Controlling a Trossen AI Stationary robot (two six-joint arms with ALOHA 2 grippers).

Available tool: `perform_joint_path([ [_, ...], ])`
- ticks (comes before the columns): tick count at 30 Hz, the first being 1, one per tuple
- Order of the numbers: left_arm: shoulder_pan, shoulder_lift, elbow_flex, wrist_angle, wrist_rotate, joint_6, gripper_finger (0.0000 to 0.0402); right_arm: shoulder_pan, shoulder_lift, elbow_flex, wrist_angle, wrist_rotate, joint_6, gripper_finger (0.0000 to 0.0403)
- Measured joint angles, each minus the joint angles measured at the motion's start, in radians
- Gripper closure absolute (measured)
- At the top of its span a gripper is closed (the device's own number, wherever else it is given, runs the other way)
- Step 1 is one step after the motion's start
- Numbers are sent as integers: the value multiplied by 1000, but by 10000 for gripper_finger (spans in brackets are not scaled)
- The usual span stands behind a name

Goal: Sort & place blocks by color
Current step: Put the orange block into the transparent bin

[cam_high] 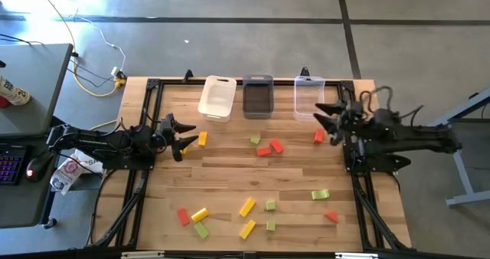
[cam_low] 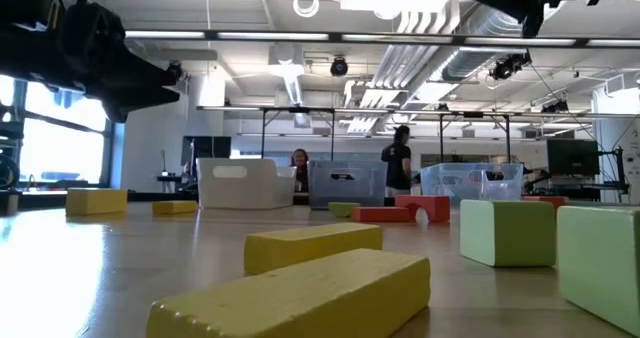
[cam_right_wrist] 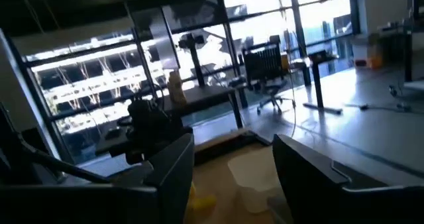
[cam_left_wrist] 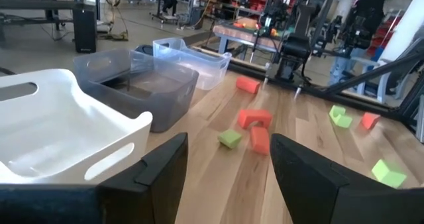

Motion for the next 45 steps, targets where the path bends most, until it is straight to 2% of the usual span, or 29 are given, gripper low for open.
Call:
perform_joint_path([
  [7,0,0,0,-47,0,-42,200,0,150,61,-110,-8,190,210],
  [14,0,0,0,-46,0,-52,200,0,272,82,-150,-28,307,210],
  [29,0,0,0,-46,0,-56,200,0,523,82,-149,-37,322,210],
  [45,0,0,0,-45,0,-56,200,0,752,82,-149,-74,520,210],
])
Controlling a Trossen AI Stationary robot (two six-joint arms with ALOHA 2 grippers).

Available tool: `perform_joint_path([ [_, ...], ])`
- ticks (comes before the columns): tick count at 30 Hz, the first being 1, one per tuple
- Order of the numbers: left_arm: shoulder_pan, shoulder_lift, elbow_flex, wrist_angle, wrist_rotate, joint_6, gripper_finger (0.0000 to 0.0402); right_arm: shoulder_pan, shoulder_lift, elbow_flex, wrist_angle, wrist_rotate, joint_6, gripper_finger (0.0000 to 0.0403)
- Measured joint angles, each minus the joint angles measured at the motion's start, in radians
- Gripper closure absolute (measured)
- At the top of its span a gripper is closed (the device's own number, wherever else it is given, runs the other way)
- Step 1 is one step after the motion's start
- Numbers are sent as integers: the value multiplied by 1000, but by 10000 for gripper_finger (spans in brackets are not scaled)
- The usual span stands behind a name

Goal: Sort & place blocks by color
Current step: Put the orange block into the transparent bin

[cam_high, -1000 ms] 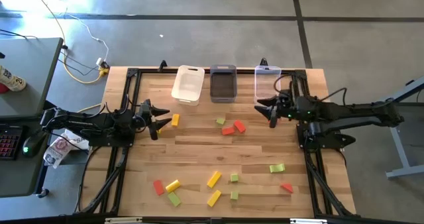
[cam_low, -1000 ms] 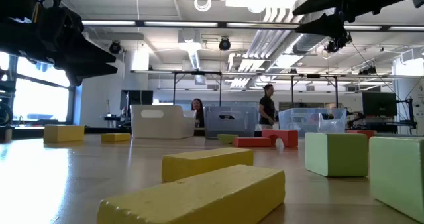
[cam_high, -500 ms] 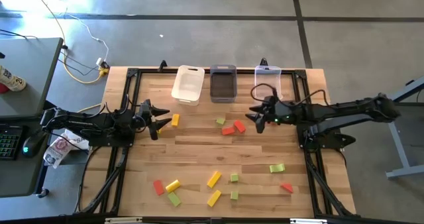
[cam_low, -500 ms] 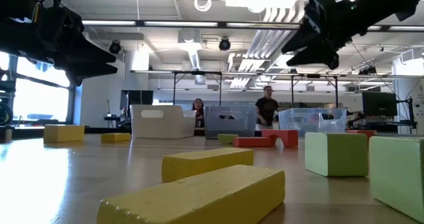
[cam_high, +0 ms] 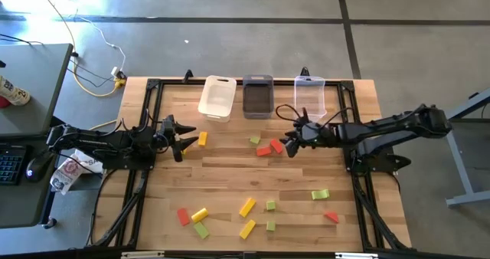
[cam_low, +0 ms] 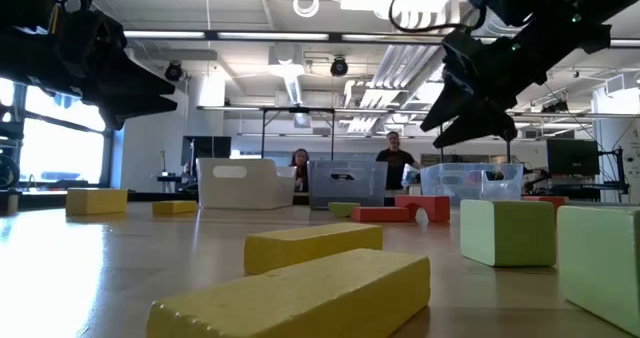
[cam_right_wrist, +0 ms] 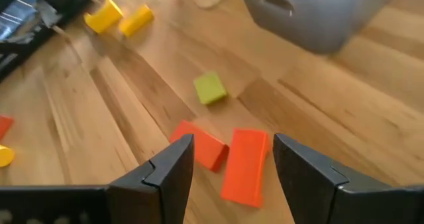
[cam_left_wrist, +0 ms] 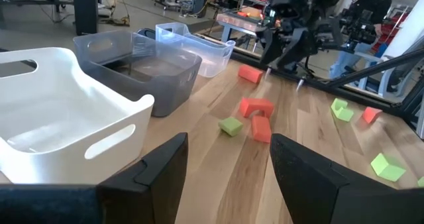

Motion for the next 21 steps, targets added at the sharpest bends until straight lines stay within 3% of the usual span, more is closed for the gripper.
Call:
perform_joint_path([
  [12,0,0,0,0,0,0,200,1,133,0,79,-40,10,210],
  [21,0,0,0,0,0,3,200,1,158,23,162,-38,-49,210],
])
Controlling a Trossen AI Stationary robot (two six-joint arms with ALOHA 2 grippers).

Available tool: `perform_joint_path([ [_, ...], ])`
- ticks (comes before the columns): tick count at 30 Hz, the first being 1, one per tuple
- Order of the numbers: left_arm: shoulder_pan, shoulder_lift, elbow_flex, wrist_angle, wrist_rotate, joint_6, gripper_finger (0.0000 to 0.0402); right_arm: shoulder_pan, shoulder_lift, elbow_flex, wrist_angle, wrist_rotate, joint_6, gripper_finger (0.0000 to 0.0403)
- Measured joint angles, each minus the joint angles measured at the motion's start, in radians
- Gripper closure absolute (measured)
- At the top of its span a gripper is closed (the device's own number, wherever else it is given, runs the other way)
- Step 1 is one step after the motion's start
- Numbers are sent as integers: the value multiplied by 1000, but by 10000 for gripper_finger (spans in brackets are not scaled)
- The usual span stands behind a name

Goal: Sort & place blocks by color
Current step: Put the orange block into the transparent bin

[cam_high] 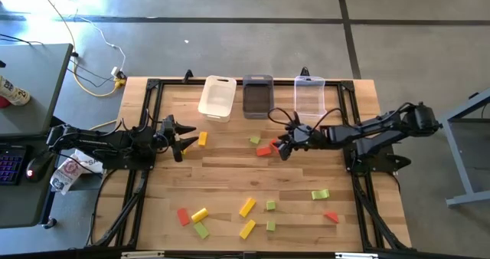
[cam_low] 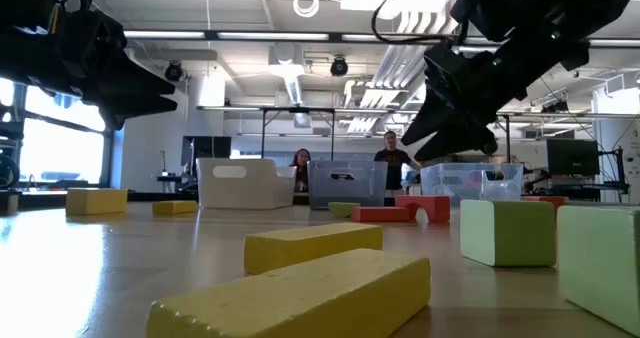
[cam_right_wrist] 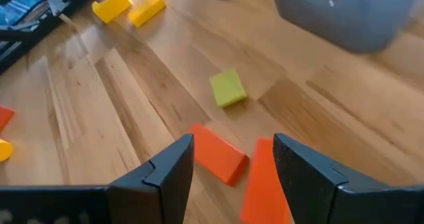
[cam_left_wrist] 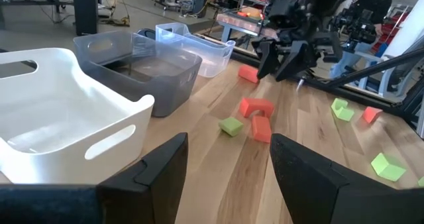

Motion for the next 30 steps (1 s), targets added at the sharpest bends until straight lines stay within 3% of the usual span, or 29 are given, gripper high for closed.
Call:
perform_joint_path([
  [6,0,0,0,0,0,0,200,0,11,137,-178,6,-72,210],
  [13,0,5,0,1,0,0,200,0,81,271,-416,22,-50,210],
  [30,0,9,0,0,0,0,200,0,254,295,-451,-39,35,210],
])
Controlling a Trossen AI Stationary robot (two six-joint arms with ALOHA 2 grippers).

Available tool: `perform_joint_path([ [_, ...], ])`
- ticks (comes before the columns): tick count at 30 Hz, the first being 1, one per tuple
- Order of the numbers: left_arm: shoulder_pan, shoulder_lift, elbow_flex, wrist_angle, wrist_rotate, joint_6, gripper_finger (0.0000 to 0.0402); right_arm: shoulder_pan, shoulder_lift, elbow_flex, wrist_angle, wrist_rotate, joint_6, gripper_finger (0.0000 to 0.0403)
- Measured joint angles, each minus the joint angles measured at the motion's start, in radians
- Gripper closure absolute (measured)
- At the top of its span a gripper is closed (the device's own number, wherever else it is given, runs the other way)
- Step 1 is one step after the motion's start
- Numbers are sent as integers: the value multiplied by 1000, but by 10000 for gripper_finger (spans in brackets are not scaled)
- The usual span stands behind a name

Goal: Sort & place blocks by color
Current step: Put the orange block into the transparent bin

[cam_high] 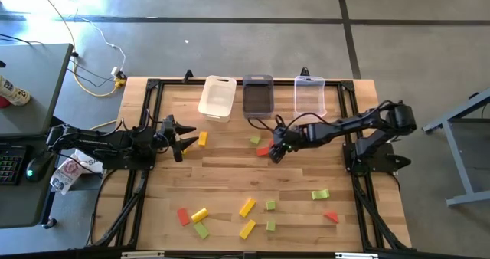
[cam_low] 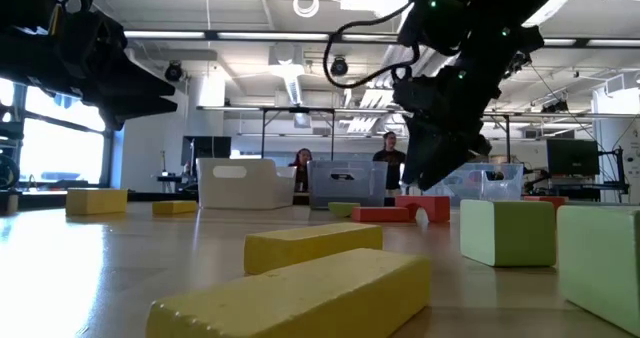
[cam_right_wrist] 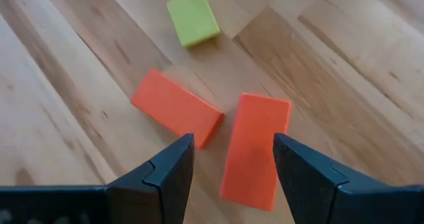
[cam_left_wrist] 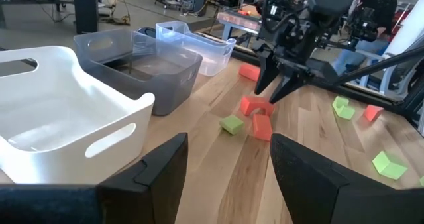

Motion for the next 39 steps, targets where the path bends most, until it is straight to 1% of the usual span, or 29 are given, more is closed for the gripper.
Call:
perform_joint_path([
  [8,0,0,0,0,0,0,200,0,41,5,6,30,-1,210],
  [17,0,0,0,0,0,-1,200,0,16,-1,-7,61,-2,210],
  [32,0,0,0,0,0,0,200,0,17,-3,-56,69,17,210],
  [39,0,0,0,0,0,0,200,0,85,-4,-54,65,16,210],
])
